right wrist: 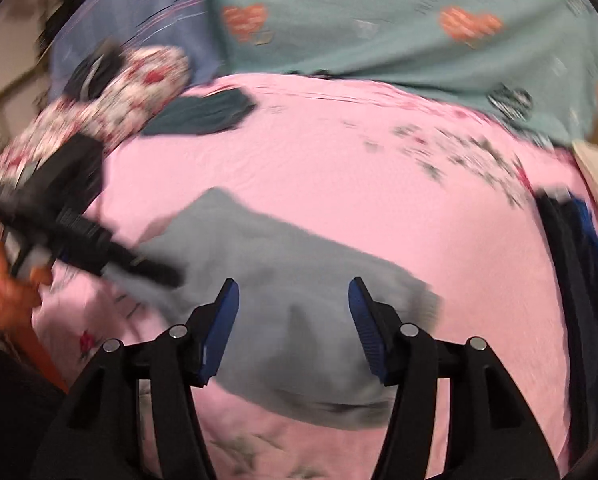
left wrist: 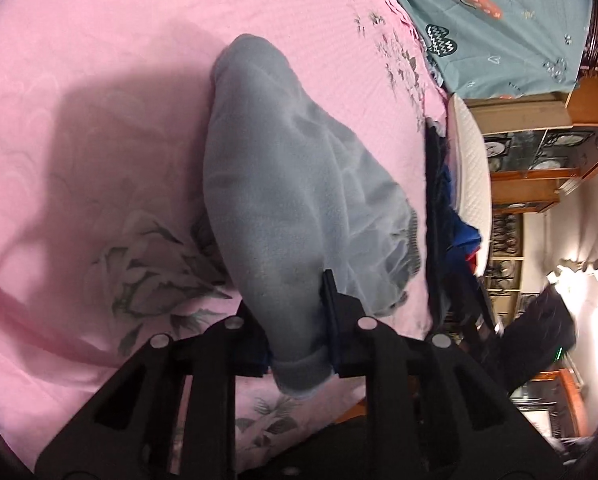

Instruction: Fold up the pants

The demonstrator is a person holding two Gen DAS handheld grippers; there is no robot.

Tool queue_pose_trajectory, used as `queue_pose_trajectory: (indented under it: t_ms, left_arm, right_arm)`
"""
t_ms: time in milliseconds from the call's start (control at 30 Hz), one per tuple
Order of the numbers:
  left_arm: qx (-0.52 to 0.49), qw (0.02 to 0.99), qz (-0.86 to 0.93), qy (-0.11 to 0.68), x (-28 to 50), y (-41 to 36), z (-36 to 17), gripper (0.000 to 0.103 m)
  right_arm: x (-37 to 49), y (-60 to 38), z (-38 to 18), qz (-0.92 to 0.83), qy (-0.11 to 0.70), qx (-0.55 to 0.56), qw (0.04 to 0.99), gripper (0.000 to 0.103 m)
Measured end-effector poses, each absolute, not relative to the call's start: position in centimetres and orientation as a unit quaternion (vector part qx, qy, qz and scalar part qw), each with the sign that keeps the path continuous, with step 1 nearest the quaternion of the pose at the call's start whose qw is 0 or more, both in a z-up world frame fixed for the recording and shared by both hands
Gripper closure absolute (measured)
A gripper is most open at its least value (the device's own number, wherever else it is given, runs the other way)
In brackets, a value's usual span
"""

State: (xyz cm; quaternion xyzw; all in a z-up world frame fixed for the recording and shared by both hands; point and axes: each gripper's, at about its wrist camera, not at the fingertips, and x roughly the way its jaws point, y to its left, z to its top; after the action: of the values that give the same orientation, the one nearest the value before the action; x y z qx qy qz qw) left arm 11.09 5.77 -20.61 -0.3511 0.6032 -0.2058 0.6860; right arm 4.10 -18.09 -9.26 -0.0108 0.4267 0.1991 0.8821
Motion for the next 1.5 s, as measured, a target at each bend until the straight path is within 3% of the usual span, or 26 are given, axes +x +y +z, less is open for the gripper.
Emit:
queue_pose_trajectory:
  t_ms: [167, 433, 500, 567, 667, 800, 867, 933, 1067, 1233, 1400, 1467, 1500]
  left_arm:
    - [-0.358, 0.69, -0.183, 0.602, 11.1, 5.7, -20.6, 0.082]
    - [-0.355, 0.699, -0.142, 0.604, 10.8, 5.7, -20.5, 0.082]
    - [-0.354, 0.7, -0.132, 0.605, 10.5, 5.9, -20.5, 0.082]
    - [-0.356, 0.699, -0.123, 0.608, 10.3, 6.0, -20.7, 0.082]
    - [-0.358, 0.696, -0.111, 0.612, 10.3, 6.1, -20.8, 0.082]
    - [-0.357, 0.691, -0.099, 0.621, 10.5, 6.0, -21.1, 0.082]
    - [-0.357, 0.69, -0.096, 0.623, 10.7, 5.8, -21.1, 0.082]
    - [-0.356, 0.688, -0.094, 0.625, 10.9, 5.8, -21.2, 0.082]
    - [-0.357, 0.686, -0.089, 0.628, 11.0, 5.7, -21.2, 0.082]
    - [-0.36, 0.685, -0.088, 0.628, 11.0, 5.6, -21.3, 0.08]
    - [-0.368, 0.681, -0.089, 0.627, 11.1, 5.9, -21.7, 0.079]
    - [-0.368, 0.681, -0.093, 0.626, 11.1, 5.9, -21.7, 0.079]
    - [-0.368, 0.682, -0.097, 0.624, 11.1, 6.0, -21.7, 0.079]
  right_arm:
    - [7.7, -23.1, -11.5, 0.169, 0.471, 0.057, 0.864, 0.045]
    - [11.0, -23.3, -16.0, 0.242, 0.534, 0.112, 0.802, 0.045]
    - [10.9, -22.4, -16.5, 0.261, 0.538, 0.11, 0.794, 0.053]
    - [10.2, -21.7, -15.9, 0.261, 0.518, 0.075, 0.811, 0.072]
    - [7.5, -19.5, -13.6, 0.274, 0.436, -0.056, 0.855, 0.08]
    - [4.1, -17.1, -13.9, 0.267, 0.352, -0.212, 0.872, 0.08]
    - [4.5, -17.2, -14.9, 0.26, 0.358, -0.223, 0.869, 0.076]
    - [5.8, -18.2, -15.5, 0.256, 0.39, -0.181, 0.866, 0.071]
    - [9.4, -21.2, -16.5, 0.258, 0.474, -0.024, 0.841, 0.049]
    - [11.7, -22.2, -17.3, 0.29, 0.519, 0.072, 0.801, 0.047]
    - [10.1, -19.0, -16.8, 0.297, 0.495, -0.033, 0.816, 0.067]
    - [9.3, -18.2, -15.9, 0.284, 0.476, -0.07, 0.83, 0.08]
    - [8.6, -17.8, -15.4, 0.279, 0.46, -0.095, 0.838, 0.082]
